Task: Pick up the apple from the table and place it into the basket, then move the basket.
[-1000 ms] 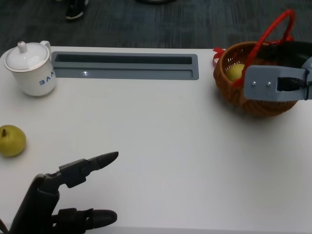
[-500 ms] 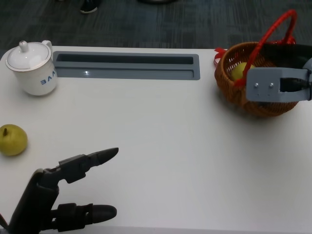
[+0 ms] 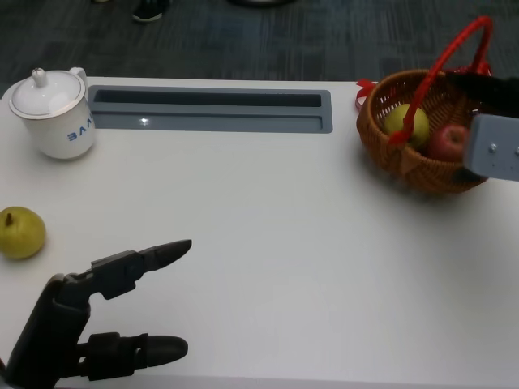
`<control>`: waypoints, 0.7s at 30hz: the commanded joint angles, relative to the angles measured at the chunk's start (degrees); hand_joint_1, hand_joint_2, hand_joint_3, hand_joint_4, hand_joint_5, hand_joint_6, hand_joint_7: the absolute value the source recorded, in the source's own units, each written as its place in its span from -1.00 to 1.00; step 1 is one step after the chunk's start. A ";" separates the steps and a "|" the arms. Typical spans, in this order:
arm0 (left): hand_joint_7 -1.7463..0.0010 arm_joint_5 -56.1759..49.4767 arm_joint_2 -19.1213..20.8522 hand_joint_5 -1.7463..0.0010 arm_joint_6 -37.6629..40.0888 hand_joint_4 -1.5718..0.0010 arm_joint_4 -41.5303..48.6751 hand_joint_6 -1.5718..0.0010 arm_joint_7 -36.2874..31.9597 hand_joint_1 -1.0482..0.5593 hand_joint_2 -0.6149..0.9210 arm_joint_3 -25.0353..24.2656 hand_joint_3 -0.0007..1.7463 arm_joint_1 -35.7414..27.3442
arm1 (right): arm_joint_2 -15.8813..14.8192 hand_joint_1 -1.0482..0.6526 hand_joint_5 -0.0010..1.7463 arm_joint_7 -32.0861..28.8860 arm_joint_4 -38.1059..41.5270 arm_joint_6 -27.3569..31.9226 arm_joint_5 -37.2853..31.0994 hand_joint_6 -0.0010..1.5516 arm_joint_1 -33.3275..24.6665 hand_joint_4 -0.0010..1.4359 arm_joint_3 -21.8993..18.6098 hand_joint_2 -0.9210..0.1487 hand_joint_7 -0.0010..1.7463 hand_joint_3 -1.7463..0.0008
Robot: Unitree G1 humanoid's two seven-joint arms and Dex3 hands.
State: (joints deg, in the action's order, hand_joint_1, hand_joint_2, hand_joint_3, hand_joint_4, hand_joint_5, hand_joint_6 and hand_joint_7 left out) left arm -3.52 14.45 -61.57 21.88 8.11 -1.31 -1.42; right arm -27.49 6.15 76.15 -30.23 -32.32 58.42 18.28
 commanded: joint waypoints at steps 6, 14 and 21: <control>1.00 0.86 1.18 1.00 0.67 0.08 -0.09 0.12 1.23 -0.34 0.74 0.01 -1.00 0.89 | -4.63 -0.82 -0.98 -0.33 -4.17 -9.95 4.60 -0.78 -7.00 -0.66 -3.18 -0.69 -0.99 1.00; 1.00 1.10 1.26 1.00 0.56 0.08 0.14 0.12 1.45 -0.34 0.72 -0.05 -1.00 1.45 | -5.18 -0.63 -0.96 0.71 -8.99 -20.92 11.51 -0.57 -15.08 -0.46 -7.80 -0.63 -0.96 1.00; 1.00 2.46 1.71 1.00 0.11 0.10 0.42 0.13 2.62 -0.35 0.73 0.29 -1.00 1.93 | -2.60 -0.61 -0.97 6.77 -15.80 -28.23 20.42 -0.49 -22.78 -0.35 -11.02 -0.67 -0.97 0.99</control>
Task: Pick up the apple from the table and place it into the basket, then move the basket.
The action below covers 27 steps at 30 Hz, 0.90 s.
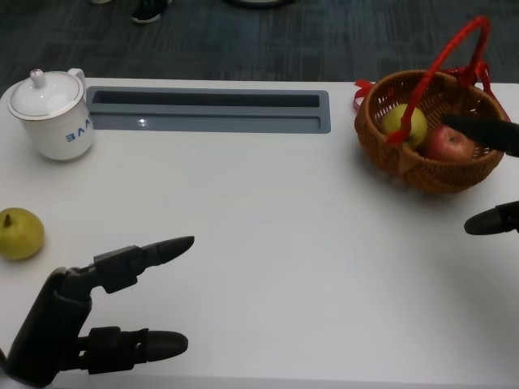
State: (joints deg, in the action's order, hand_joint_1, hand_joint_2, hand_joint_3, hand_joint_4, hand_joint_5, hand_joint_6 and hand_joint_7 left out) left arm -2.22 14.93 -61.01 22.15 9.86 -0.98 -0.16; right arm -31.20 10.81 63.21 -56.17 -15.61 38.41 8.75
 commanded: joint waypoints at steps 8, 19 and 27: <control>1.00 2.10 1.26 1.00 -0.42 0.11 -0.75 0.13 1.86 -0.36 0.74 0.24 -1.00 0.80 | 7.13 -0.59 -0.97 9.17 -12.92 -7.17 12.12 -0.40 -10.85 -0.27 -1.30 -0.70 -0.97 0.99; 1.00 3.76 1.30 1.00 1.00 0.12 -3.29 0.14 3.46 -0.36 0.75 0.91 -0.99 -0.49 | 16.54 -0.53 -0.99 19.48 -18.18 -6.98 20.76 -0.33 -15.07 -0.20 2.42 -0.70 -0.99 0.99; 1.00 5.40 1.89 1.00 2.68 0.14 -5.46 0.17 5.35 -0.36 0.77 1.67 -0.99 -1.63 | 22.43 -0.46 -0.98 23.50 -17.64 -7.71 23.81 -0.27 -15.51 -0.12 2.42 -0.73 -0.98 1.00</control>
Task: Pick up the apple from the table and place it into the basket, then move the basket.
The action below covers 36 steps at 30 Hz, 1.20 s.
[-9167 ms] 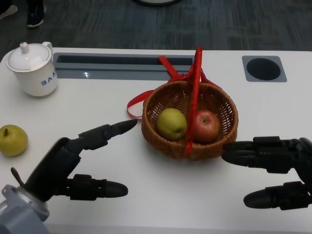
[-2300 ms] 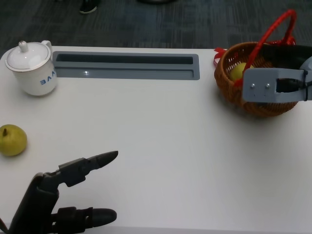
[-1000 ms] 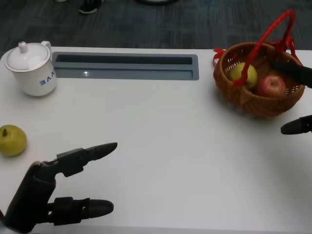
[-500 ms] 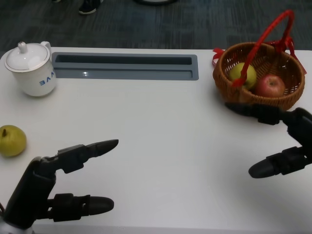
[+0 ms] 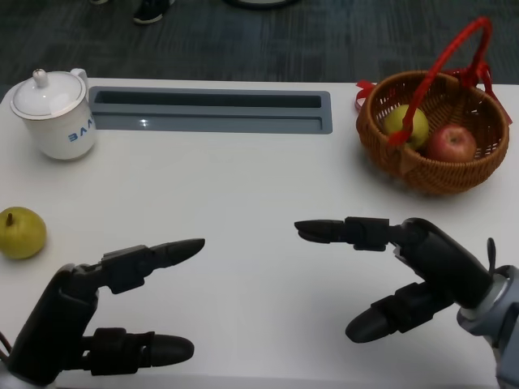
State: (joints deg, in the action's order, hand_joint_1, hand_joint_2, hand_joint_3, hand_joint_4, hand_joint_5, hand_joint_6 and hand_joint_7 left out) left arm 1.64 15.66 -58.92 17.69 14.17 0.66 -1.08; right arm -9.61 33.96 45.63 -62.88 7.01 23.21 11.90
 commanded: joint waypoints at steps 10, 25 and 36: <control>1.00 2.43 1.16 0.99 1.24 0.13 -2.69 0.16 2.06 -0.34 0.75 -0.14 -1.00 -1.35 | 4.17 -0.33 -0.97 -0.65 1.96 -3.09 1.21 -0.11 0.21 0.11 -3.39 -0.77 -0.97 0.99; 0.99 5.06 1.54 0.99 1.54 0.09 -3.24 0.13 3.91 -0.32 0.76 -0.44 -1.00 -0.95 | 4.82 -0.34 -1.00 -0.95 3.33 -4.71 0.54 -0.11 -1.62 0.03 -5.15 -0.76 -1.00 1.00; 0.99 6.82 1.99 0.99 1.68 0.06 -2.88 0.11 5.81 -0.32 0.78 -0.26 -1.00 0.24 | 4.70 -0.35 -1.00 -1.31 4.49 -6.29 -0.35 -0.20 -2.65 -0.08 -5.26 -0.75 -1.00 1.00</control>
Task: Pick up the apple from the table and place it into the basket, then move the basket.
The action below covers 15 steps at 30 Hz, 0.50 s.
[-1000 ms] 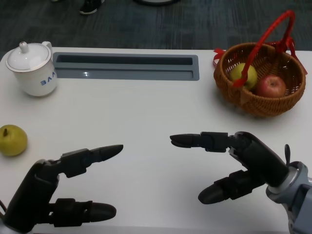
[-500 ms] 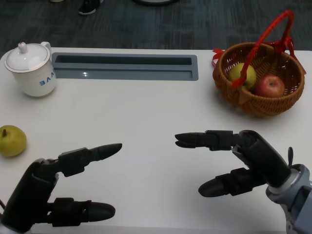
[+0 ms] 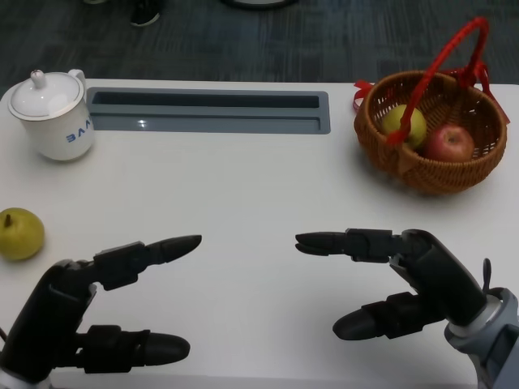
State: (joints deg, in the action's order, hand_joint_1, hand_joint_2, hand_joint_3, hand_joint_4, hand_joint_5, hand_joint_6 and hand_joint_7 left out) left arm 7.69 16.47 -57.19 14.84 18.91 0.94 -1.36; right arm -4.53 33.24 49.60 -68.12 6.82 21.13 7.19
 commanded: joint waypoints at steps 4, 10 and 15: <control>0.99 0.77 1.03 0.99 -0.26 0.05 0.06 0.10 1.43 -0.33 0.78 -0.71 -1.00 0.81 | -0.73 -0.38 -1.00 -0.78 0.48 -1.16 -0.63 -0.21 -0.70 -0.10 -0.51 -0.75 -1.00 1.00; 0.99 0.91 0.73 0.99 -0.64 0.03 0.35 0.09 1.63 -0.32 0.77 -0.71 -1.00 1.00 | -0.99 -0.36 -1.00 -0.29 0.27 -0.87 -0.30 -0.22 -0.95 -0.10 -0.25 -0.74 -1.00 1.00; 0.99 1.17 0.72 0.99 -0.78 0.03 0.66 0.09 1.82 -0.32 0.77 -0.64 -1.00 1.06 | -1.04 -0.37 -1.00 -0.70 0.35 -1.05 -0.68 -0.21 -0.88 -0.10 -0.41 -0.74 -1.00 1.00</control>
State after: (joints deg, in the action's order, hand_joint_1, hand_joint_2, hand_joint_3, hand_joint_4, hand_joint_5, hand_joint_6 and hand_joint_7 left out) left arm 7.95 16.58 -57.22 14.97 19.94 0.93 -0.72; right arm -4.92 32.91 49.80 -68.84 5.88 20.60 7.22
